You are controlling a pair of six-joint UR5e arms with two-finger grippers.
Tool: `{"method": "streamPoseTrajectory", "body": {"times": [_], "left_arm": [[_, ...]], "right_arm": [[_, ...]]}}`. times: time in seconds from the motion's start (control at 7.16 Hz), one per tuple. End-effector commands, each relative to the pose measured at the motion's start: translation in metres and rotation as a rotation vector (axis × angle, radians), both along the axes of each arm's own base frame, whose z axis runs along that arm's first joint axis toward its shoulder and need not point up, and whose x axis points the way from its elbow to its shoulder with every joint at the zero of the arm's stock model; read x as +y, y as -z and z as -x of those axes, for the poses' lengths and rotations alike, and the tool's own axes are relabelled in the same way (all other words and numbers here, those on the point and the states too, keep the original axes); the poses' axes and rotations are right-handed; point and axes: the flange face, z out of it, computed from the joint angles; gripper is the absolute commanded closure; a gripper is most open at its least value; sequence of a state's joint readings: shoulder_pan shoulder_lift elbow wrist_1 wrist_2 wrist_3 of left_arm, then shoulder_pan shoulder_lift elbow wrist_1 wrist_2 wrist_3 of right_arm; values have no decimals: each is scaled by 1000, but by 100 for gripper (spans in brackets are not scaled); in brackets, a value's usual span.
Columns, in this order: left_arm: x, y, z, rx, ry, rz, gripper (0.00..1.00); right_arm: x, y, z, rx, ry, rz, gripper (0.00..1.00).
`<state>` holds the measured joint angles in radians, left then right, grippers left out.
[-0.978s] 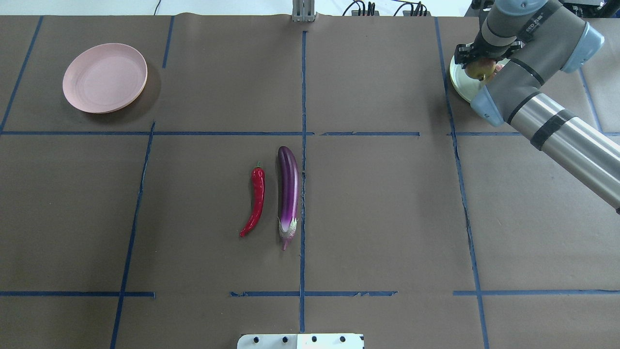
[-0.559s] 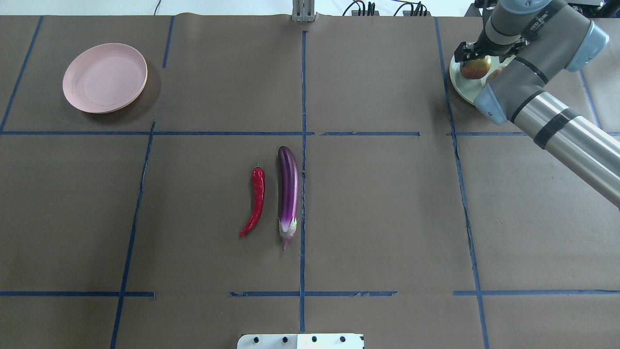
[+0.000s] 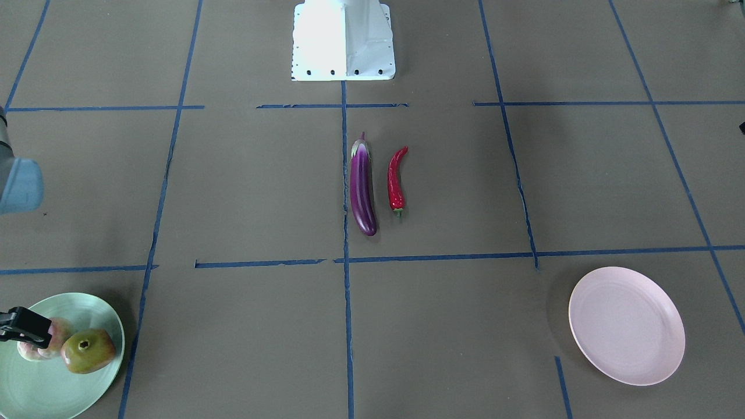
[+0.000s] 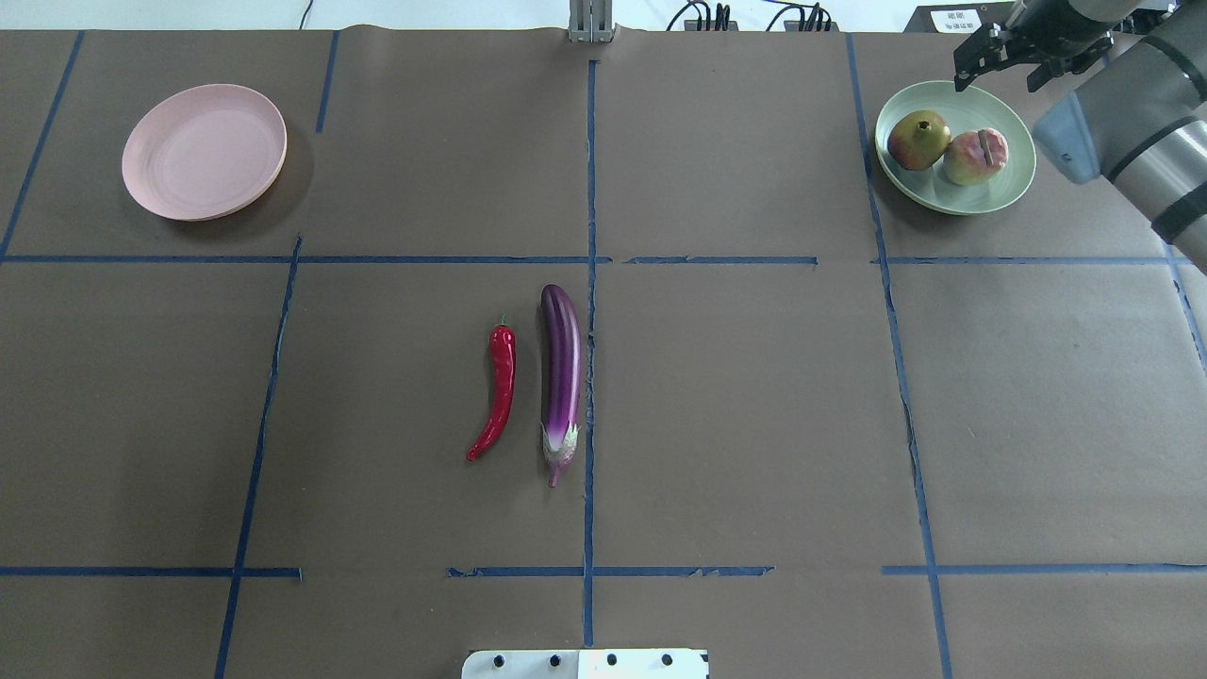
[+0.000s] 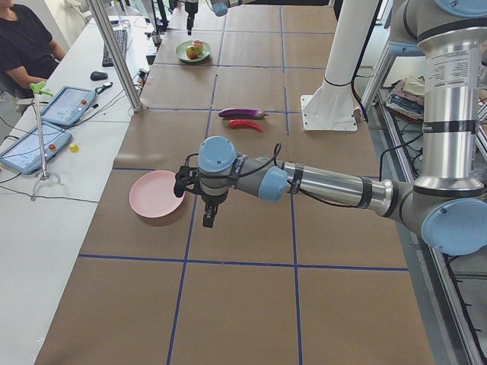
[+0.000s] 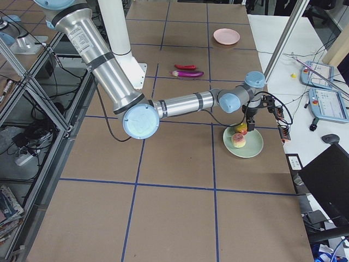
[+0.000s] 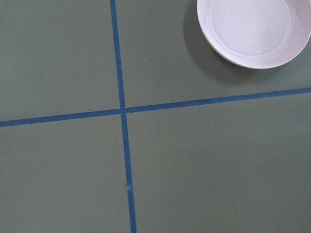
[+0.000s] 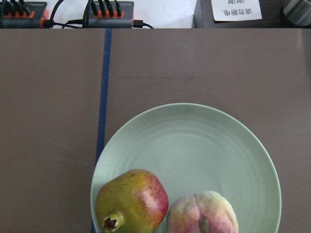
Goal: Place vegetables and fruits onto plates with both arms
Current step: 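Grasp the purple eggplant with the left gripper while the right gripper withdraws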
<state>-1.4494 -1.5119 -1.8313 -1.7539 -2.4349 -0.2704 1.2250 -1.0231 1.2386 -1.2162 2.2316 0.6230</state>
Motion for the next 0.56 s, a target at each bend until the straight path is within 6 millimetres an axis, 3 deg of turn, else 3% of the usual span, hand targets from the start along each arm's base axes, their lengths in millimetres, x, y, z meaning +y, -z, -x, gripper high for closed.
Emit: {"method": "streamPoseTrajectory", "body": {"times": [0.0,0.14,0.28,0.42], "left_arm": [[-29,61,-96,69,-5,52,0],[-40,114,-167,112,-60,62,0],[-45,163,-235,133,-91,68,0],[-40,214,-307,112,-11,89,0]], "right_arm": [[74,-2,-30,-142,62,11,0],[99,3,-35,-183,89,6,0],[113,7,-36,-207,104,6,0],[119,9,-30,-212,120,2,0]]}}
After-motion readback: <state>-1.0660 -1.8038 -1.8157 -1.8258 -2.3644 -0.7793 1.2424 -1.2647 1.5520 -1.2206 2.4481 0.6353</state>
